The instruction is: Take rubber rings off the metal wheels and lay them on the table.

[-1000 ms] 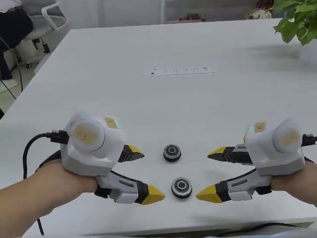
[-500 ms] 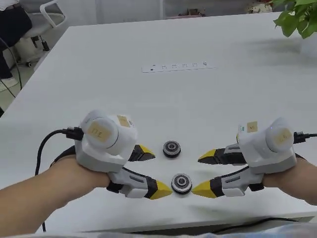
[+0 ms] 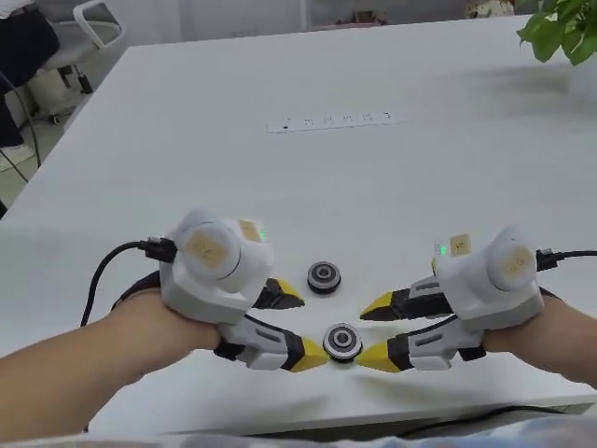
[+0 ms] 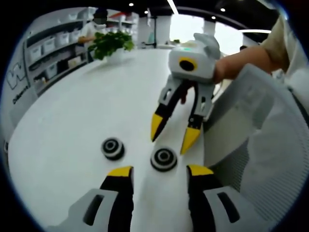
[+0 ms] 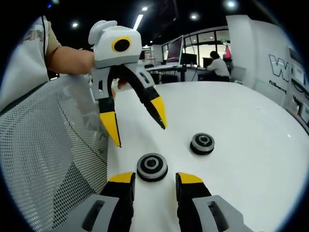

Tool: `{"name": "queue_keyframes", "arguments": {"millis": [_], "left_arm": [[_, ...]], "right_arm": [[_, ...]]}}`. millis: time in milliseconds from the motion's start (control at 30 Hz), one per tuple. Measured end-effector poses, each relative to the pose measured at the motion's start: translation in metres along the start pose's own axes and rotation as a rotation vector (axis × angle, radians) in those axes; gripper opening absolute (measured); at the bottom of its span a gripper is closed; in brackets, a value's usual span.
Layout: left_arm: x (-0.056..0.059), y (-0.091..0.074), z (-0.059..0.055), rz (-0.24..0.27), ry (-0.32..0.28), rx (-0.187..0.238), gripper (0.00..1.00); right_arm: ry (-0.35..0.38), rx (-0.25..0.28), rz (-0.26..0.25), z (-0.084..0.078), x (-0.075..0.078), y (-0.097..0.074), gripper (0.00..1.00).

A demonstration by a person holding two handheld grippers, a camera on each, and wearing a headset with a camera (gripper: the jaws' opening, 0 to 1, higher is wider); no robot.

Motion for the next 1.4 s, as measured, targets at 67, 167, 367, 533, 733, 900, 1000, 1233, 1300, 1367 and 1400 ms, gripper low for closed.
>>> {"name": "queue_keyframes", "arguments": {"millis": [67, 167, 367, 533, 733, 900, 1000, 1233, 1300, 1367, 1400], "left_arm": [[0.001, 0.002, 0.001, -0.007, 0.001, 0.002, 0.42], [0.003, 0.006, 0.002, -0.019, 0.002, 0.002, 0.4], [0.004, 0.013, 0.004, -0.032, 0.007, 0.002, 0.35], [0.006, 0.019, 0.003, -0.049, 0.025, -0.01, 0.3], [0.008, 0.025, 0.002, -0.059, 0.04, -0.023, 0.27], [0.008, 0.028, 0.003, -0.062, 0.045, -0.024, 0.24], [0.007, 0.029, 0.003, -0.064, 0.044, -0.025, 0.22], [0.007, 0.033, 0.005, -0.055, 0.053, -0.017, 0.17], [0.007, 0.034, 0.006, -0.049, 0.062, -0.017, 0.16], [0.007, 0.034, 0.005, -0.039, 0.072, -0.016, 0.15], [0.007, 0.034, 0.005, -0.031, 0.084, -0.014, 0.14]], "right_arm": [[-0.005, -0.004, 0.006, -0.001, 0.0, 0.001, 0.29], [-0.013, -0.009, 0.014, -0.001, -0.001, 0.002, 0.27], [-0.014, -0.015, 0.026, -0.003, -0.002, 0.004, 0.23], [-0.014, -0.016, 0.027, -0.004, -0.001, 0.006, 0.21], [-0.008, -0.013, 0.025, -0.004, -0.001, 0.006, 0.2], [-0.001, -0.009, 0.024, -0.005, 0.0, 0.006, 0.2], [-0.003, -0.009, 0.024, -0.005, 0.0, 0.005, 0.2], [-0.003, -0.009, 0.024, -0.005, 0.0, 0.006, 0.2], [0.0, -0.006, 0.023, -0.005, 0.0, 0.006, 0.19], [0.004, -0.004, 0.022, -0.005, 0.0, 0.006, 0.19], [0.008, -0.001, 0.021, -0.005, 0.0, 0.006, 0.19]]}}
Point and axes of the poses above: the centre of the closed fingertips' face, and the gripper's own axes: y roughly forward along the fingers, x roughly to its right, z roughly out of its top, the point moved 10 cm from there along -y, roughly backward along the fingers, and after that the axes turned 5 degrees about z, right-handed, at the moved point
